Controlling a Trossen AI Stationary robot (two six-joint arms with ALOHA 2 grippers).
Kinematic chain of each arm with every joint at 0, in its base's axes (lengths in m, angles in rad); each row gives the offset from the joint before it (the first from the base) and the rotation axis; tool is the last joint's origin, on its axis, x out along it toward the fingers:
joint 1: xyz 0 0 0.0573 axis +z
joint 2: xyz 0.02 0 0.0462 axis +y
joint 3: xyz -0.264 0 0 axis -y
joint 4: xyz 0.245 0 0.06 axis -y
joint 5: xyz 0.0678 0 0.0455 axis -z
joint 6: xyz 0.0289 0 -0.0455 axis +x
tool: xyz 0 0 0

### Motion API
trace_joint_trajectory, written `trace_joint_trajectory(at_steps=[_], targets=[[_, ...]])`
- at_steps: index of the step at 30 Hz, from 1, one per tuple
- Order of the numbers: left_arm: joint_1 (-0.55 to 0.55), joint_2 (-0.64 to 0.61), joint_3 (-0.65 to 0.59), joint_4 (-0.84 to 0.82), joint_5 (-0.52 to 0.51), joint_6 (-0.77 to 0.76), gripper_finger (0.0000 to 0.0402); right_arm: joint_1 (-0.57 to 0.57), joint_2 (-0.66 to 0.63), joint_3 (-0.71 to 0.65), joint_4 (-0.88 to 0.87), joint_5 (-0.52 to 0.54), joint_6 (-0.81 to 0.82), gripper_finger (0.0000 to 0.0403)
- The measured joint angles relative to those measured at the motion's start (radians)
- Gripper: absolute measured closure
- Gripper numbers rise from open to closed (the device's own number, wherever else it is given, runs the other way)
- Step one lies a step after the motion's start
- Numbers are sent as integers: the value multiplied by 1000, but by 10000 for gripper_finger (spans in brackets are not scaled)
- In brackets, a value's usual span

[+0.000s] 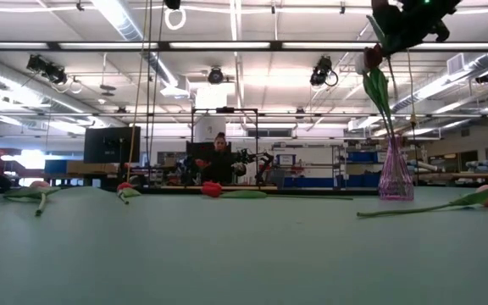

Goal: Sort flowers into vase by color
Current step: Put the dark red flower into the violet vase

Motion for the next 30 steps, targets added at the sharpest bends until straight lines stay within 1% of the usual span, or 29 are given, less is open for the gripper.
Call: trace_joint_trajectory(at_steps=[4,9,18,26,30], targets=[[0,0,0,0,0,0,212,-5,-2,1,0,-22,-5,389],[0,0,0,0,0,0,212,-5,-1,10,-15,-22,-22,389],[0,0,0,0,0,0,212,-5,-6,10,6,0,-56,389],[0,0,0,0,0,0,212,-5,-18,11,-4,4,-48,389],[0,0,0,0,0,0,212,-5,-23,11,-19,-15,-26,389]])
